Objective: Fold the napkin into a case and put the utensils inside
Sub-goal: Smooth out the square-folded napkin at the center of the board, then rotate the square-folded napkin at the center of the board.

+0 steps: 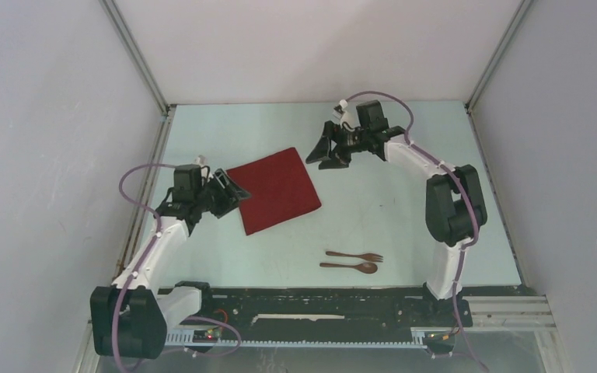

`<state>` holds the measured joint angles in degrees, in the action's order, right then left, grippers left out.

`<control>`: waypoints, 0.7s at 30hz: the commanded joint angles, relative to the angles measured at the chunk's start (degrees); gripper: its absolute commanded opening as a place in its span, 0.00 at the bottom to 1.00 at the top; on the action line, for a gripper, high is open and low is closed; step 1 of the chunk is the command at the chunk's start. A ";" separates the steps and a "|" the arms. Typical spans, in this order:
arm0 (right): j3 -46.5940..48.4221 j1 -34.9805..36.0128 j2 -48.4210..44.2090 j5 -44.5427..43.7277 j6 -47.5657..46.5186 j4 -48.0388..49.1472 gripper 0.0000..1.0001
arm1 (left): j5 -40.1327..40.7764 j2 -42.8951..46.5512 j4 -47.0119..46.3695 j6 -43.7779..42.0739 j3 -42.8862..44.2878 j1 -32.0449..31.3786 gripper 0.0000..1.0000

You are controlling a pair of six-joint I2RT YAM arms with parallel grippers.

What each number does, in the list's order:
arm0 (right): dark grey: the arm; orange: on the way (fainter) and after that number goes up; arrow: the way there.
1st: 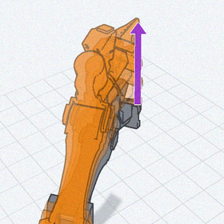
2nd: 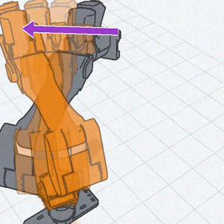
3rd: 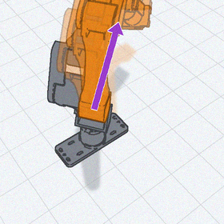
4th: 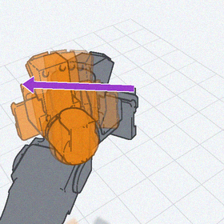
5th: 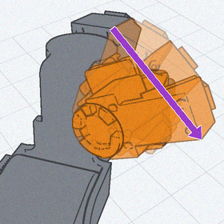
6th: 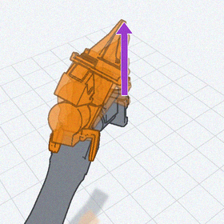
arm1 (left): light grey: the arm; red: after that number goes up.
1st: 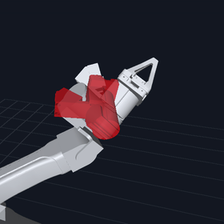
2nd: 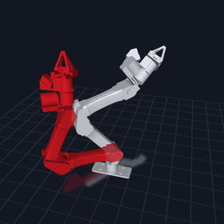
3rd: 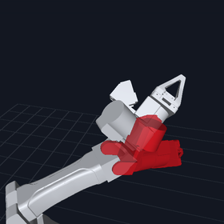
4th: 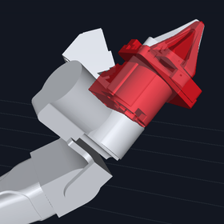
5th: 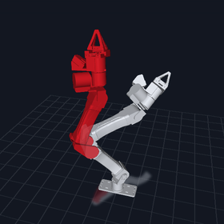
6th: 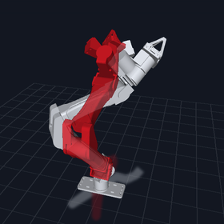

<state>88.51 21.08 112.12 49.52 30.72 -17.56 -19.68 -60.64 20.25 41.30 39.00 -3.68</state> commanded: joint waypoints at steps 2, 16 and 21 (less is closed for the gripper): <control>-7.74 0.51 1.43 -1.42 -7.41 -5.57 0.78 | 0.65 0.97 4.36 -2.04 -2.82 2.01 0.63; -18.90 1.56 5.83 -0.41 2.25 12.90 0.73 | 0.83 7.27 8.67 -3.48 0.40 2.10 0.66; -19.42 1.26 8.95 0.79 4.11 16.82 0.68 | 1.17 7.90 9.33 -4.00 0.85 2.10 0.66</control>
<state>69.58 22.20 118.96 49.67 32.53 -6.59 -18.68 -54.22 28.56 39.09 37.69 -1.93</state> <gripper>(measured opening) 0.702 0.662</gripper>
